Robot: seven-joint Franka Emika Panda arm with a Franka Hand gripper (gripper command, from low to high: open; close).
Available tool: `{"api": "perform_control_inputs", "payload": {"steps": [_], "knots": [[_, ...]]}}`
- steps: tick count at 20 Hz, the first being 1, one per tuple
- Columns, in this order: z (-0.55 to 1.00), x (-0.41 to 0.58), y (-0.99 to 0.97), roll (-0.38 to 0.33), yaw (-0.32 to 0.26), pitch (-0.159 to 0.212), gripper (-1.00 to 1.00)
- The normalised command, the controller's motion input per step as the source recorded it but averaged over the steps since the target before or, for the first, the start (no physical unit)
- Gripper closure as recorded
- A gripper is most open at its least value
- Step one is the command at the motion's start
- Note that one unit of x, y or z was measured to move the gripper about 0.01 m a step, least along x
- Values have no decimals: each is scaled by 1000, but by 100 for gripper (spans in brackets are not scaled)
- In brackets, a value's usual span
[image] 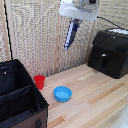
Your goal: Discover the targeted book and set your gripper to the appropriate amplitude. Smoothly guide your gripper in the direction of the book and snatch it firmly. Search for the back section of the caddy. Move the held book towards the back section and lightly deposit it inside.
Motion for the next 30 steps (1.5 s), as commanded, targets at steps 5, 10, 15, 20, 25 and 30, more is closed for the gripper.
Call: {"api": "perform_control_inputs", "payload": {"steps": [5, 10, 15, 20, 25, 30], "knots": [[573, 61, 726, 32, -85, 0, 100], [354, 75, 849, -5, -75, 9, 100], [282, 77, 861, -11, -69, 29, 100], [185, 80, 880, -5, -49, 72, 100], [202, 237, 902, 0, -12, 127, 100], [371, 478, 869, 0, 0, 129, 100]]}}
